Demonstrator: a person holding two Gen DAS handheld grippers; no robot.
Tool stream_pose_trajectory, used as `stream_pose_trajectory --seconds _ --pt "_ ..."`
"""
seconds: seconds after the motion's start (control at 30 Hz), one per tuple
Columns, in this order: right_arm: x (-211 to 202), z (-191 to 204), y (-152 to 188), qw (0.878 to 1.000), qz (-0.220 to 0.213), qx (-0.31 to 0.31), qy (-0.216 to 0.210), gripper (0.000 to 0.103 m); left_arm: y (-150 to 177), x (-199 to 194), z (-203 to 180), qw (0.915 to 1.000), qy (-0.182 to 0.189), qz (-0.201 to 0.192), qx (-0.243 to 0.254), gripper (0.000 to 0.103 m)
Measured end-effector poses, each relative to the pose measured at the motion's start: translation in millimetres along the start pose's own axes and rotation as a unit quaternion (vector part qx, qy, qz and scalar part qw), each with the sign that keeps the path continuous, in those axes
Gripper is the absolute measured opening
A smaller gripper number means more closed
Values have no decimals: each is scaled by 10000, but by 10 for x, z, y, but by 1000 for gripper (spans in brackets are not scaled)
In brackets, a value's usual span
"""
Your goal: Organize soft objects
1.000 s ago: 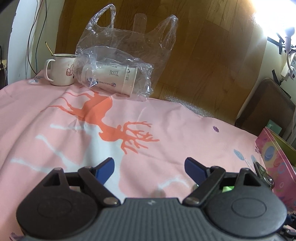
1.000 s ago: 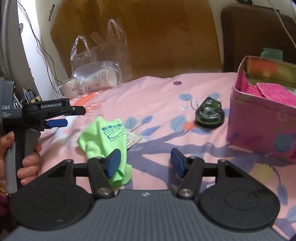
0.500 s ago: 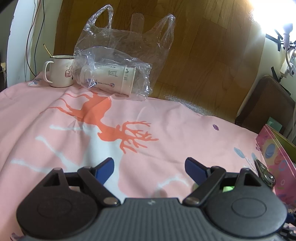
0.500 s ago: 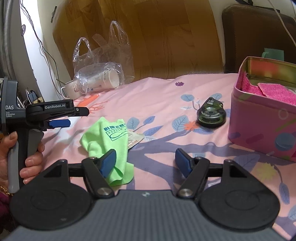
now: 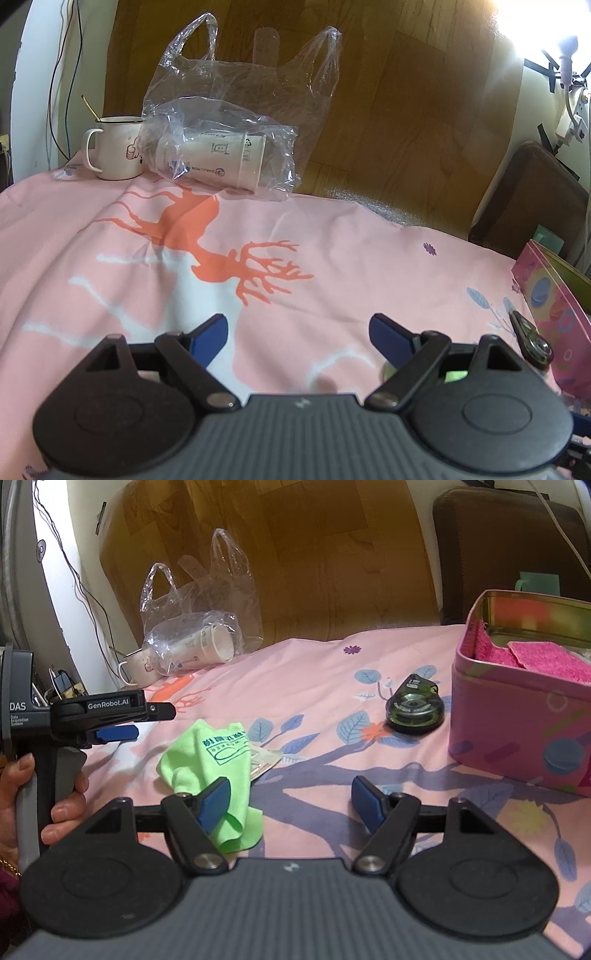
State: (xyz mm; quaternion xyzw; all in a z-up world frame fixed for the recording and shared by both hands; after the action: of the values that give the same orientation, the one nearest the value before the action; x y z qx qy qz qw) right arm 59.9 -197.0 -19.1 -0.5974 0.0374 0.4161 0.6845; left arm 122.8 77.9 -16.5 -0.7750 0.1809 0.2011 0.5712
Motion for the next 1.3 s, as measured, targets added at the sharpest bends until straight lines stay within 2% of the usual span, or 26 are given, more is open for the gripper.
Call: stream_pose_trajectory --seconds 0.3,0.43,0.53,0.6,0.63,0.67,0.73,0.77,0.9,1.0,1.07,1.1,1.17,1.23,1.27,1.3 --pt "-18 -26 -5 9999 -65 97 -39 77 8 7 -90 9996 -85 8 254 88" --pt "-55 60 12 9998 -138 -120 39 77 19 27 -114 9993 32 133 339 88" --pt "-4 202 60 9987 163 -482 2 74 44 11 -93 9991 212 275 247 88" --pt "14 328 99 9963 242 -821 50 60 77 -33 -63 9985 417 334 89 88" --pt "18 382 119 9952 238 -945 46 47 94 -62 -52 9981 514 349 19 88" --pt "26 422 134 9943 254 -1031 18 30 109 -86 -42 9976 592 357 -41 88" --pt "36 516 157 9935 282 -1103 -92 12 141 -139 -19 9965 736 363 -142 88" --pt "34 561 169 9930 302 -1136 -121 9 155 -163 -7 9959 804 369 -185 88" --pt "-49 703 163 9927 425 -853 -739 8 196 -294 40 9928 1064 419 -359 88" --pt "-176 871 156 9889 297 -1133 -918 8 281 -431 46 9885 1341 574 -391 88" --pt "-221 1001 195 9804 395 -1510 -1201 14 338 -539 50 9869 1451 618 -330 88" --pt "-234 1057 212 9774 358 -1702 -1197 17 358 -583 53 9864 1484 635 -307 88" --pt "-224 1129 245 9735 247 -2025 -1030 47 387 -661 64 9858 1522 658 -261 88" --pt "-145 1153 257 9739 256 -2086 -853 58 403 -718 74 9851 1556 687 -265 88" --pt "-85 1154 258 9750 312 -2055 -785 56 406 -739 73 9846 1577 705 -277 88" --pt "-21 1158 259 9753 407 -2024 -787 47 408 -758 66 9841 1600 724 -281 88"
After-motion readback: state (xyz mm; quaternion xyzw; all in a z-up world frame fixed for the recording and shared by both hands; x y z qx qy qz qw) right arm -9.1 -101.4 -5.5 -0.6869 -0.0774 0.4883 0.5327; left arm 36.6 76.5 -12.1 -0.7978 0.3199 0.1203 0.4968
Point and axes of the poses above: each gripper's, at about its wrist camera, not at the fingertips, and x roughly the way its jaws point, z to its left, y to its underside, the point moved 4 cm from there along x, roughly the way its jaws point, and after that the axes turned 3 degrees about y, right-handed, at the moved point
